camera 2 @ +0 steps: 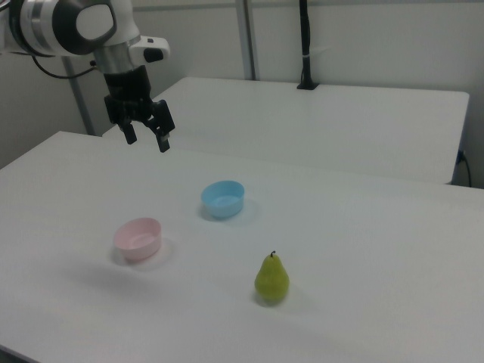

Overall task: Place the pear in the bowl
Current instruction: 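Move the open gripper over the green pear and lower it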

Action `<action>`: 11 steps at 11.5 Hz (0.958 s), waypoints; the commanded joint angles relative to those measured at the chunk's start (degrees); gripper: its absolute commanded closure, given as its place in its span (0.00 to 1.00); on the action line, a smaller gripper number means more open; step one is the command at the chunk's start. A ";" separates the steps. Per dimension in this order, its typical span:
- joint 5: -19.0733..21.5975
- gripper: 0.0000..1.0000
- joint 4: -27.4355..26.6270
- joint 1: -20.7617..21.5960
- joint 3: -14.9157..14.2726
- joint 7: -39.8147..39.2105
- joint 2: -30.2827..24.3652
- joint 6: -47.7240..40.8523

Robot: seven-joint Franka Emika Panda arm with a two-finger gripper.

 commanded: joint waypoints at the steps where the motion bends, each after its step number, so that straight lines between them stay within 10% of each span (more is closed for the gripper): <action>1: -0.19 0.00 1.25 -3.94 -0.38 -5.34 0.35 -1.71; 11: -0.54 0.00 -4.19 -20.39 -0.55 -29.26 7.37 8.99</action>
